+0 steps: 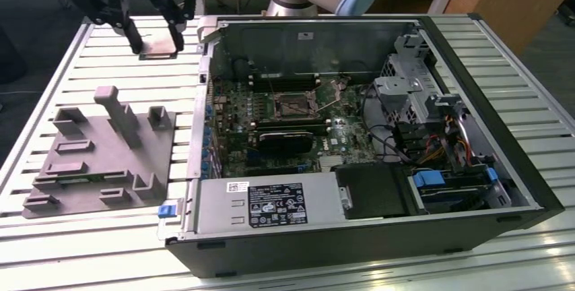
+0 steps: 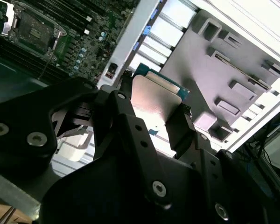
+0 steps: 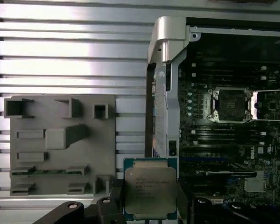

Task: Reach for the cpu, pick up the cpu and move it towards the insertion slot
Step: 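Pick up the cpu and move it towards the insertion slot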

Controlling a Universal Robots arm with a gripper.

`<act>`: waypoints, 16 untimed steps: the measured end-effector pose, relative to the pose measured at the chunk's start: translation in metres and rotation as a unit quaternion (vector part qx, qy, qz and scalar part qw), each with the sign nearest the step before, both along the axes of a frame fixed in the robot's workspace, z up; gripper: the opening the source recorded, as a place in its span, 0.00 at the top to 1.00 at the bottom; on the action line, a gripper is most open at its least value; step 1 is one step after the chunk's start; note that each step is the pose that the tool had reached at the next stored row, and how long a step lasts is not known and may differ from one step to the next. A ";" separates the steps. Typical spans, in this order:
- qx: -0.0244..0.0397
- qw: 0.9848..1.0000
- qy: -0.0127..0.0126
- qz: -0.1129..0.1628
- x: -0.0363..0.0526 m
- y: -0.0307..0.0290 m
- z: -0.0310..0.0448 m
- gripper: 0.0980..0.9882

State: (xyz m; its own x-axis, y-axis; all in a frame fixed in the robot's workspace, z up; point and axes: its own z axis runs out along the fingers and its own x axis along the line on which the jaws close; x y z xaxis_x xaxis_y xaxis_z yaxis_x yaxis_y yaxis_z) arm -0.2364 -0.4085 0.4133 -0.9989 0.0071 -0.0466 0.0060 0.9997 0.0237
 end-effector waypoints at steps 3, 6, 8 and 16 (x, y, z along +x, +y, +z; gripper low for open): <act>0.000 1.000 0.000 0.000 0.0105 0.0000 0.0000 0.51; 0.000 1.000 0.000 0.000 0.0207 0.0000 0.0000 0.51; 0.000 1.000 0.000 0.000 0.0275 0.0000 0.0000 0.51; 0.000 1.000 0.000 0.000 0.0552 0.0000 0.0000 0.51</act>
State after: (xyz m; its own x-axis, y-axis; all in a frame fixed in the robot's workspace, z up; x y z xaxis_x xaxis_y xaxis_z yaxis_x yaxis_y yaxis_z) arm -0.1812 -0.4085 0.4133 -0.9989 0.0070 -0.0462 0.0059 0.9997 0.0237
